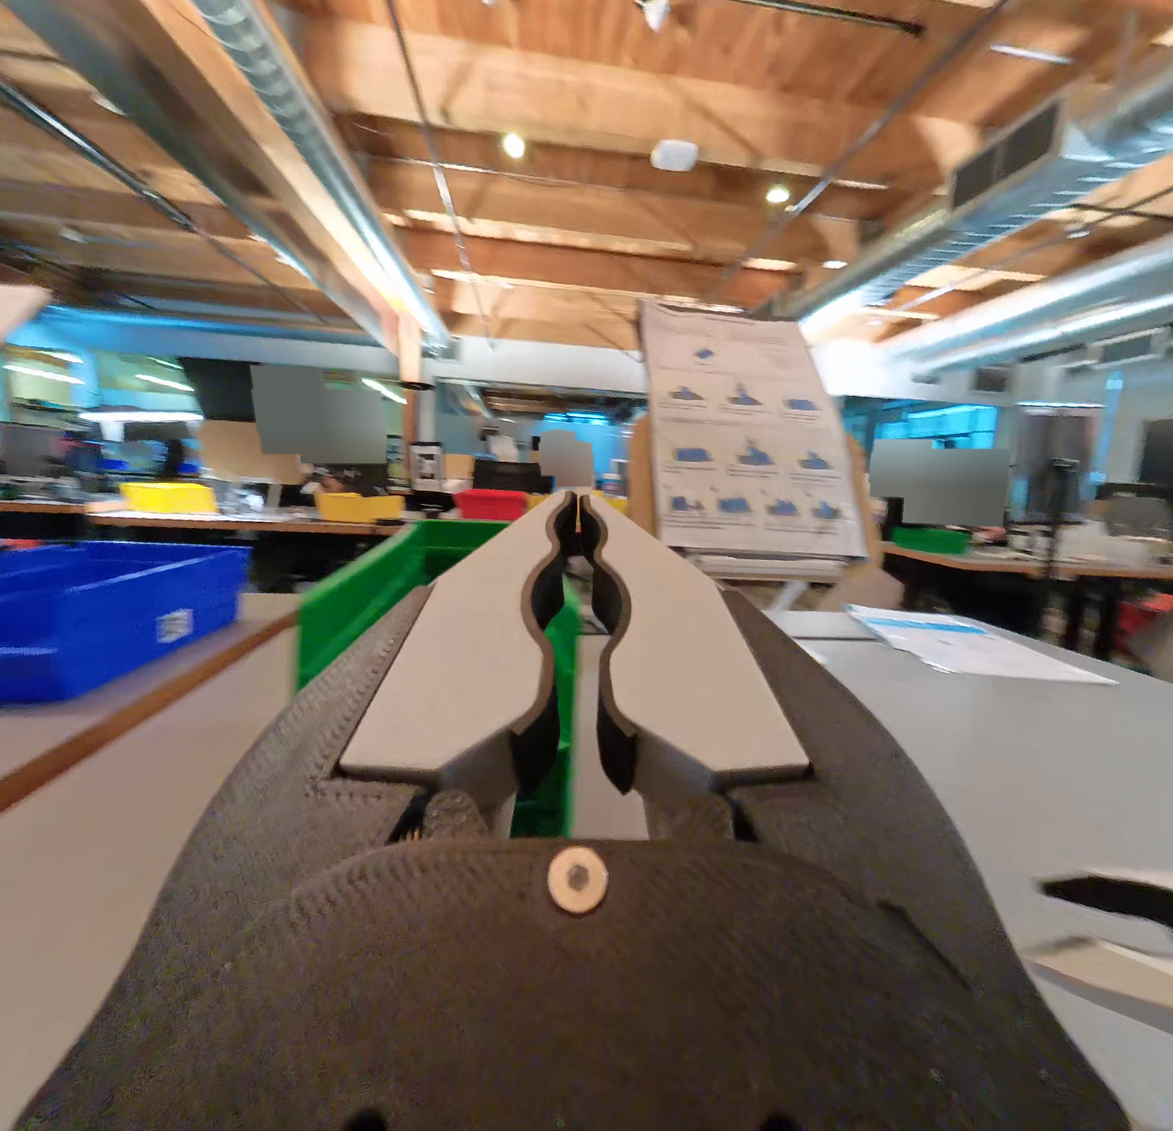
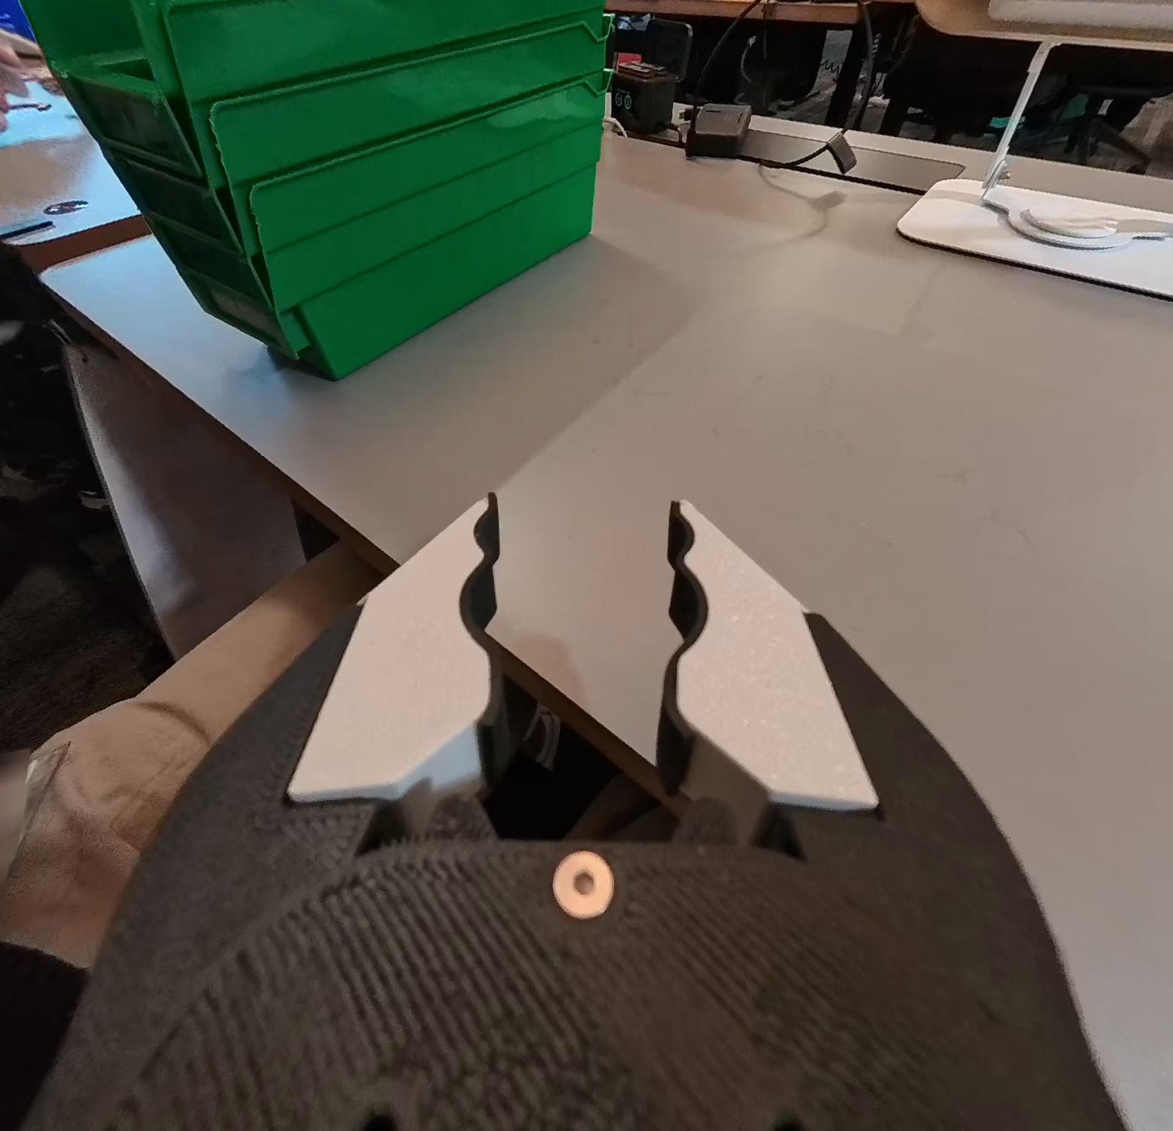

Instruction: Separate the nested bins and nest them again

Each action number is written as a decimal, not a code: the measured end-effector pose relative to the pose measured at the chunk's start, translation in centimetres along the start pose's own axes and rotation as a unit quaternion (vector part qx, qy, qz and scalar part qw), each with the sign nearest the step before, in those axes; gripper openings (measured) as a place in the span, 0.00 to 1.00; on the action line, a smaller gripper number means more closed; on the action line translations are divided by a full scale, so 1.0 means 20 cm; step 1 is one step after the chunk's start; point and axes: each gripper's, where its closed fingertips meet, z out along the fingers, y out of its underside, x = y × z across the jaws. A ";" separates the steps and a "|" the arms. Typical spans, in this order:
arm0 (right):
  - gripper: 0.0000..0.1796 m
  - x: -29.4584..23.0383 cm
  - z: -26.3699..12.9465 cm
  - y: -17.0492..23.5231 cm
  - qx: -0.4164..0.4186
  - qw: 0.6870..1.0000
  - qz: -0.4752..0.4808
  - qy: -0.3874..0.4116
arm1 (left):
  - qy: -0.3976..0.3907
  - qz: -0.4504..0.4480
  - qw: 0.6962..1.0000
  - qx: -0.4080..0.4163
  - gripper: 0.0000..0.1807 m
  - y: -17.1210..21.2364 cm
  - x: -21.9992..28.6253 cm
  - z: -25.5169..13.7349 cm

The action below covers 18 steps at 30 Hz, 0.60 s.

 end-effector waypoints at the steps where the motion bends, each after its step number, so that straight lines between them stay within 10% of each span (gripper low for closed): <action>1: 0.29 0.00 0.00 0.00 -0.001 1.000 0.002 -0.002 | -0.018 0.010 1.000 0.006 0.00 -0.01 -0.07 0.00; 10: 0.29 -0.01 0.01 0.01 -0.004 1.000 -0.003 -0.003 | -0.140 0.074 0.985 -0.071 0.21 0.17 -0.48 0.01; 18: 0.29 -0.02 0.01 0.01 -0.003 1.000 -0.013 -0.003 | -0.097 0.047 0.981 -0.161 0.24 0.34 -0.48 0.06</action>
